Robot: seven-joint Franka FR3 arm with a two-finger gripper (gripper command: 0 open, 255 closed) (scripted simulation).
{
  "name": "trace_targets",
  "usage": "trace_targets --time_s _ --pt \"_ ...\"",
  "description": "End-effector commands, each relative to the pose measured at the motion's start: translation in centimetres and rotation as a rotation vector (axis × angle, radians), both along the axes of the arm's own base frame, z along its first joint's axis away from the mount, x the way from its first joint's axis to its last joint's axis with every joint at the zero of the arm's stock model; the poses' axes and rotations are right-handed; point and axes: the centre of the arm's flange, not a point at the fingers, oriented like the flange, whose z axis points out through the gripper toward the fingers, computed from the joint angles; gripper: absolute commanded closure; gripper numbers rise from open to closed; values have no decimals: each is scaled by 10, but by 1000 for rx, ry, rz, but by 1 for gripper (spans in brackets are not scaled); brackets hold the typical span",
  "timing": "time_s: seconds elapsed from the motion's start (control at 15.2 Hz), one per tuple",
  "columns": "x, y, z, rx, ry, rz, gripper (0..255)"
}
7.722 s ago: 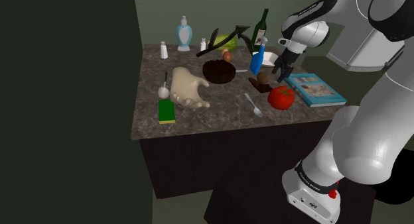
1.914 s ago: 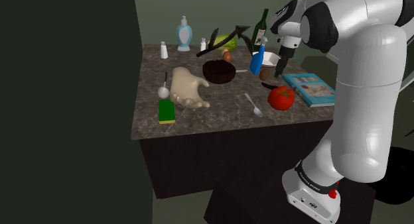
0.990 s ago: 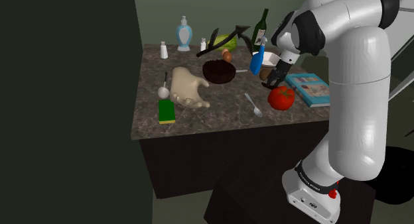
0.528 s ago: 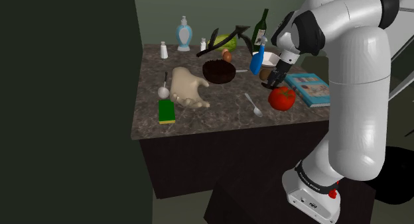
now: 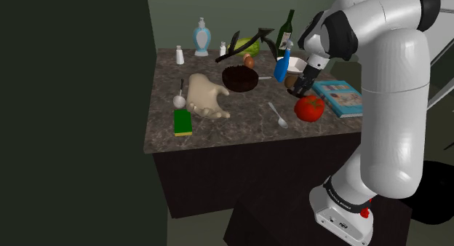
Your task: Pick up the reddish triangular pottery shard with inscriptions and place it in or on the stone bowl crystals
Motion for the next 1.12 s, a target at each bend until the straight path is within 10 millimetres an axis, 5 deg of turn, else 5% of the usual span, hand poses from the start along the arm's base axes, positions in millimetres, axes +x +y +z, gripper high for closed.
trace_targets --time_s 0.0,1.06 --pt "0 0 10 0 0 0 255" --pt "0 0 95 0 0 0 255"
